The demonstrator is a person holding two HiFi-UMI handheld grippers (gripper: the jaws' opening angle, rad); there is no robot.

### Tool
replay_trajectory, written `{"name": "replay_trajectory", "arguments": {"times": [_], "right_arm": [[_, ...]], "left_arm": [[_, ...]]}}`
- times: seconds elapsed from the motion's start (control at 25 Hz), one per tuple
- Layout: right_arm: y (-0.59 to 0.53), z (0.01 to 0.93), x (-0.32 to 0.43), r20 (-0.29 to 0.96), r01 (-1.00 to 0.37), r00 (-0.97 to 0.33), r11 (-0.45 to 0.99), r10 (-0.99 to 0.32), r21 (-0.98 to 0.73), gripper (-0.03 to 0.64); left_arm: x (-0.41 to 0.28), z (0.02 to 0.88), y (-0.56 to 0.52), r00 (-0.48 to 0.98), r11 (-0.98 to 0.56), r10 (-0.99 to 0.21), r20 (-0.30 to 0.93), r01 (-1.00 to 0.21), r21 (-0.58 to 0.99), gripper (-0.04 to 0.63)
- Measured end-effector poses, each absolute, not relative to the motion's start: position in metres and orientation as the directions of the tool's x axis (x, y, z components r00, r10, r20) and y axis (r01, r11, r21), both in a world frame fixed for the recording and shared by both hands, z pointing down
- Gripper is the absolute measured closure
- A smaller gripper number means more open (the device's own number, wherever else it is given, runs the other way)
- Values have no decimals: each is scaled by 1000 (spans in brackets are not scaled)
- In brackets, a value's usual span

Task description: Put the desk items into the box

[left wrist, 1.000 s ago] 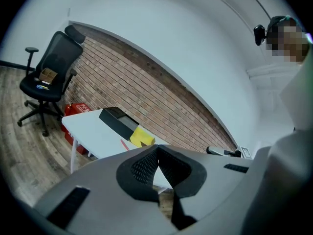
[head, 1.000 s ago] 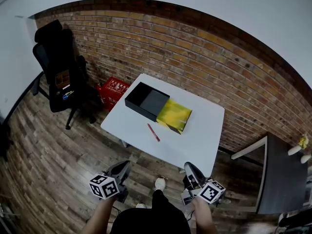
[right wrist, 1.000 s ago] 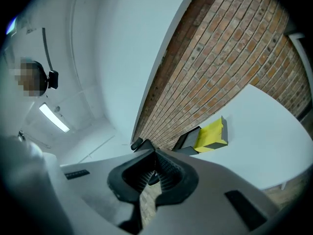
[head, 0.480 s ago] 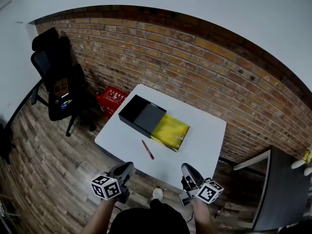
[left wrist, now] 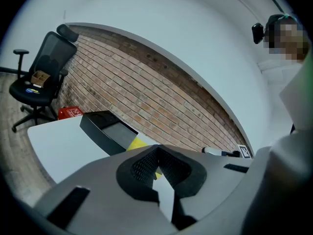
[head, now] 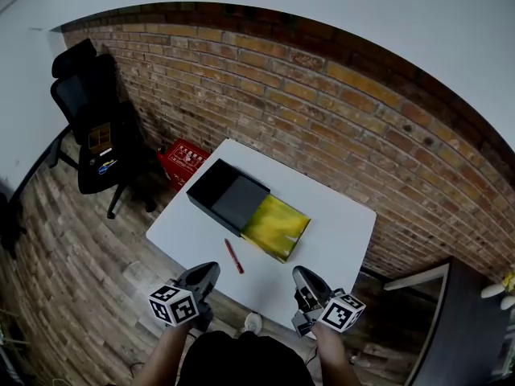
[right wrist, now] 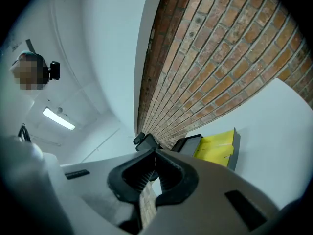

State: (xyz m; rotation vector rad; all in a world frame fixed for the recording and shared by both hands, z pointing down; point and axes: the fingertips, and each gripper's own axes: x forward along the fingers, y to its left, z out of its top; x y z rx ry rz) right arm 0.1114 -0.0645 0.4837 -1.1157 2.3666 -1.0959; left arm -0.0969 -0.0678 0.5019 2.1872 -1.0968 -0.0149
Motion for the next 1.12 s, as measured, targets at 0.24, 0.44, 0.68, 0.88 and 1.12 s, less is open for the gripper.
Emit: {"name": "replay_trajectory", "arguments": {"times": [0.24,0.44,0.68,0.88,1.12], "right_arm": [[-78,495,116,69,-516,-676,404,-734,-755,595],[-83,505,109,92,-507,-700,403,-708,-762,595],[-80,525,94,142,-523,-712,385,-687,-760,595],[-81,547,79,227,-586,-705,371,-672,-721,595],[-84,576,54,302,-631,-704,373,-643,-680,595]], "left_arm": [[-92,518,-76,621,-386,-716,320,-733,560,581],[-96,543,-73,601,-367,-693,398,-770,522,581],[-94,570,-74,614,-388,-638,465,-778,495,581],[-94,592,-89,635,-407,-582,508,-768,494,581],[-92,624,-105,640,-403,-520,565,-767,499,581]]}}
